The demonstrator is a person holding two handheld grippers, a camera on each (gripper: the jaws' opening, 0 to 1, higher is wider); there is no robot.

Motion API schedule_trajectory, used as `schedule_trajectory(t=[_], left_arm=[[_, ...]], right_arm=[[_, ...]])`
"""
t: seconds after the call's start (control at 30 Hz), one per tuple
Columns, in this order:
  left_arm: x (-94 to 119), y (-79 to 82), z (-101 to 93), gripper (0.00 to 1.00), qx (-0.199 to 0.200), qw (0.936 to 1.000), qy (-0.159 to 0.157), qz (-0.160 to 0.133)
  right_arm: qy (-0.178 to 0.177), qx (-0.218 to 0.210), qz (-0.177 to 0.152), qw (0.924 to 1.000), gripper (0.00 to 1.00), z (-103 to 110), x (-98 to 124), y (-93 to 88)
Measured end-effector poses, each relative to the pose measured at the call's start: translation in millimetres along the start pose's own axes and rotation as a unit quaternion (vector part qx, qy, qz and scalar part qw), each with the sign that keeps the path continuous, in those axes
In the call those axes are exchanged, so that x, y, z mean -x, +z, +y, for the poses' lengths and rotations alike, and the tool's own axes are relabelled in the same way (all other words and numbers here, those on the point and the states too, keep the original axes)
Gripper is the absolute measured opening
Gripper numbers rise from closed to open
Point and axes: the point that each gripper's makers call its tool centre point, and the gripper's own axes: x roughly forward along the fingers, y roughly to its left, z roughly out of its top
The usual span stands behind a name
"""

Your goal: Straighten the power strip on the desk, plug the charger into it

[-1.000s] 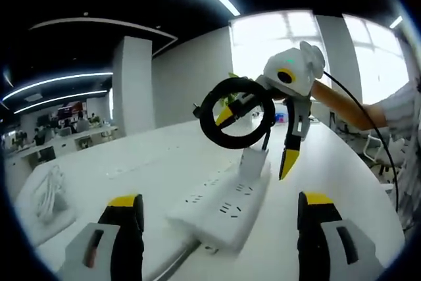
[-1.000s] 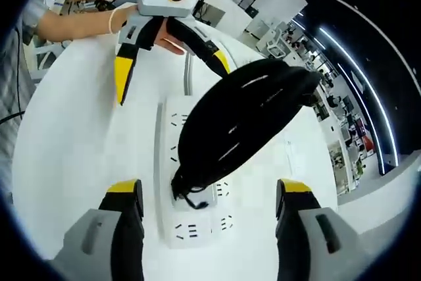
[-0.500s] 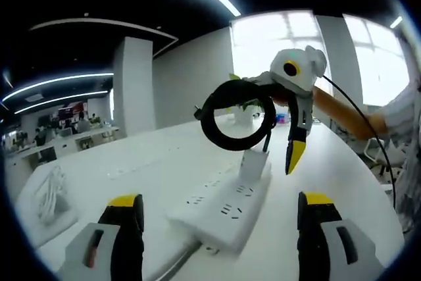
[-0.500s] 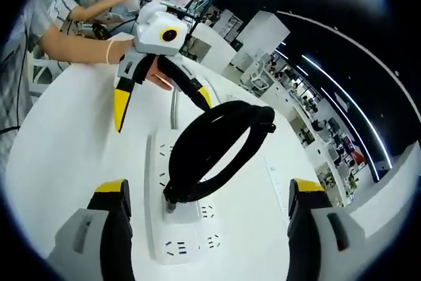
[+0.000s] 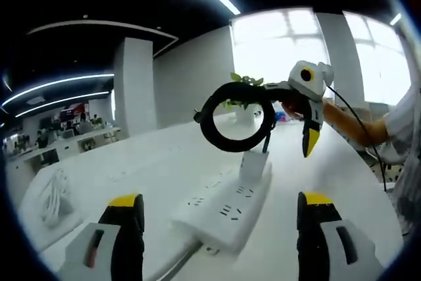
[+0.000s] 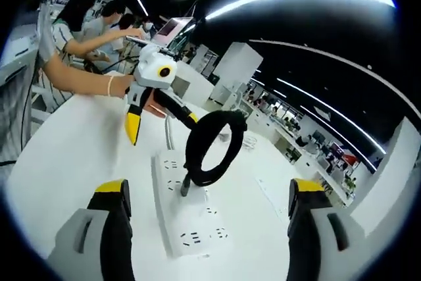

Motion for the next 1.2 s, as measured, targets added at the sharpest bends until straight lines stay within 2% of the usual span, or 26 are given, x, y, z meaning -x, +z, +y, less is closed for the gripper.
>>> schedule_trajectory(t=[0.1, 0.27, 0.5, 0.6, 0.77, 0.83, 0.9, 0.93, 0.97, 1.03, 1.1, 1.2], left_arm=[[-0.6, -0.8, -2.9, 0.99, -0.005, 1.0, 0.0, 0.005], [-1.5, -1.1, -5.8, 0.99, -0.011, 0.9999, -0.001, 0.012], [-1.3, 5.7, -14.3, 0.99, -0.017, 0.9998, -0.009, 0.005], [-1.9, 7.3, -17.7, 0.99, -0.02, 0.9997, -0.012, 0.004], [-2.4, 6.8, -20.6, 0.99, -0.031, 0.9994, -0.014, 0.01], [-2.7, 7.6, -21.9, 0.99, -0.032, 0.9993, -0.016, 0.009], [-3.3, 6.9, -22.8, 0.99, -0.032, 0.9993, -0.017, 0.011], [-3.7, 6.2, -23.2, 0.99, -0.032, 0.9993, -0.018, 0.013], [-4.4, 4.1, -23.9, 0.99, -0.032, 0.9992, -0.017, 0.018], [-5.0, 1.6, -24.0, 0.99, -0.031, 0.9991, -0.017, 0.025], [-5.5, -0.3, -24.2, 0.99, -0.026, 0.9991, -0.018, 0.03], [-5.8, -0.7, -31.8, 0.99, -0.01, 0.9987, -0.038, 0.031]], right_arm=[[-0.006, -0.038, -0.027, 0.9989, 1.0, 5.7, 15.0, -2.8], [-0.017, -0.069, -0.053, 0.9961, 1.0, 14.0, 32.1, -6.3], [-0.039, -0.1, -0.086, 0.9905, 1.0, 25.1, 54.9, -5.8], [-0.034, -0.092, -0.07, 0.9927, 1.0, 34.7, 58.3, -7.9], [-0.042, -0.098, -0.072, 0.9917, 1.0, 46.6, 62.2, -3.3], [-0.052, -0.099, -0.05, 0.9925, 1.0, 48.4, 62.6, -9.5], [-0.057, -0.094, -0.044, 0.993, 1.0, 49.2, 62.8, -10.7], [-0.077, -0.089, -0.032, 0.9925, 1.0, 45.9, 64.5, -14.8], [-0.081, -0.087, -0.028, 0.9925, 1.0, 48.0, 64.3, -15.3], [-0.107, -0.101, -0.01, 0.9891, 1.0, 45.4, 65.8, -22.0], [-0.11, -0.104, -0.004, 0.9885, 1.0, 48.7, 66.3, -23.7], [-0.133, -0.13, 0.014, 0.9824, 1.0, 45.1, 72.3, -28.0]])
